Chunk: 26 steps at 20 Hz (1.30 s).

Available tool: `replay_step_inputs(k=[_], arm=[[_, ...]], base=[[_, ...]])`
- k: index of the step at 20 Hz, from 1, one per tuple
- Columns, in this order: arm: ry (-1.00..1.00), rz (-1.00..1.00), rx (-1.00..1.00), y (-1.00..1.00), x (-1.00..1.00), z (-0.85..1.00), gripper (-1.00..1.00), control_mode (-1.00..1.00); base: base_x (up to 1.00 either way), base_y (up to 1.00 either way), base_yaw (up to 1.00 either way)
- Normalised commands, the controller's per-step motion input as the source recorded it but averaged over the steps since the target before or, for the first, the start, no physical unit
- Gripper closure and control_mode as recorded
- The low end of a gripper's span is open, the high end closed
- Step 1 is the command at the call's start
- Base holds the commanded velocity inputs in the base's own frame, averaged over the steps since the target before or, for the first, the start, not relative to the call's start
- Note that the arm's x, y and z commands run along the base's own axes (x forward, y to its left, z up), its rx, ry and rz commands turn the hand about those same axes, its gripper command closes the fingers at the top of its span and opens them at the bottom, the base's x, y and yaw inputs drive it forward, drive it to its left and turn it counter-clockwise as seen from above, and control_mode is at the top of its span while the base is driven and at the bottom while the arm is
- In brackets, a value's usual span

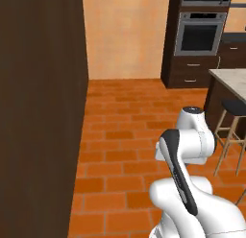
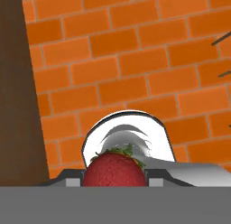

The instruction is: Take the strawberry from the fridge and place it on top of the pancake, located on the dining counter.

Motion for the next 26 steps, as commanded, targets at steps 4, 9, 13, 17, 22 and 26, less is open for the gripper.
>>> replay_step_inputs(k=[4, 9, 13, 17, 22, 26], arm=[[0.00, 0.00, 0.00, 0.00, 0.00, 0.00, 1.00, 1.00], [0.00, 0.00, 0.00, 0.00, 0.00, 0.00, 1.00, 1.00], [0.00, 0.00, 0.00, 0.00, 0.00, 0.00, 1.00, 1.00], [0.00, 0.00, 0.00, 0.00, 0.00, 0.00, 1.00, 1.00], [0.00, 0.00, 0.00, 0.00, 0.00, 0.00, 1.00, 1.00], [0.00, 0.00, 0.00, 0.00, 0.00, 0.00, 1.00, 1.00]], base=[[0.61, -0.32, -0.69], [0.69, -0.26, -0.67], [0.89, -0.11, -0.60], [0.98, -0.07, -0.58], [1.00, 0.00, -0.57], [1.00, 0.00, -0.57]])
